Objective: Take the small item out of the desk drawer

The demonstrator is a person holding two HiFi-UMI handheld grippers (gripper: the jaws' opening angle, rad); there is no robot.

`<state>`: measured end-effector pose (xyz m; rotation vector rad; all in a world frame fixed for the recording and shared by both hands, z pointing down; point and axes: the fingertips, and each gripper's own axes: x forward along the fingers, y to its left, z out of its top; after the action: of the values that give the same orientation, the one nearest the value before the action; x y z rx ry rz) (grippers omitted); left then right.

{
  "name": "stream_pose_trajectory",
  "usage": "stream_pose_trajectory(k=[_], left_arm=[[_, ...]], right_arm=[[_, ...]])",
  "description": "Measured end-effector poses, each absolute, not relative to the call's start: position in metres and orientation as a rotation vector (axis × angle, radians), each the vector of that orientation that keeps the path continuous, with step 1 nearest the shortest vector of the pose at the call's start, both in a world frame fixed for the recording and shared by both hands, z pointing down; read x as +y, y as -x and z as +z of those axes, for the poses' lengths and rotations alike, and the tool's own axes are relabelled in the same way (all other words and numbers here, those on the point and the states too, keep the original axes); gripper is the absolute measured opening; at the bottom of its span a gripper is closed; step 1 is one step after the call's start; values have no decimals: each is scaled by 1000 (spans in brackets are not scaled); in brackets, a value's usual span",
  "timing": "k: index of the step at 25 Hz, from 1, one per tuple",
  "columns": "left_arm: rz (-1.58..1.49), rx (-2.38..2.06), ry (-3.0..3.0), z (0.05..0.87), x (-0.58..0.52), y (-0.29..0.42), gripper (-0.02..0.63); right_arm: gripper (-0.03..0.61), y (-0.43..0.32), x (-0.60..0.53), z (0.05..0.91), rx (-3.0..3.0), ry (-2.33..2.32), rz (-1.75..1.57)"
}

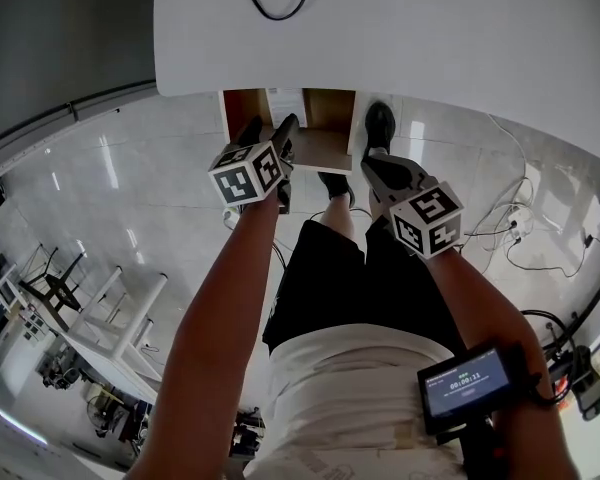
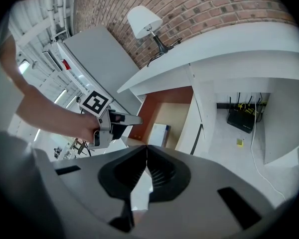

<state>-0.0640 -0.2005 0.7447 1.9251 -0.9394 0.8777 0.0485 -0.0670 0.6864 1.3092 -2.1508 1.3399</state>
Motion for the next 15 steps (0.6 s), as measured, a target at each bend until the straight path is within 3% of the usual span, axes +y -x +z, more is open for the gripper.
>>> stream_pose_trajectory(k=[15], left_arm=[[944,-910,-1959,782,-222,57,367]], right_arm=[[6,-53,-62,705,-2154,-1304,1356]])
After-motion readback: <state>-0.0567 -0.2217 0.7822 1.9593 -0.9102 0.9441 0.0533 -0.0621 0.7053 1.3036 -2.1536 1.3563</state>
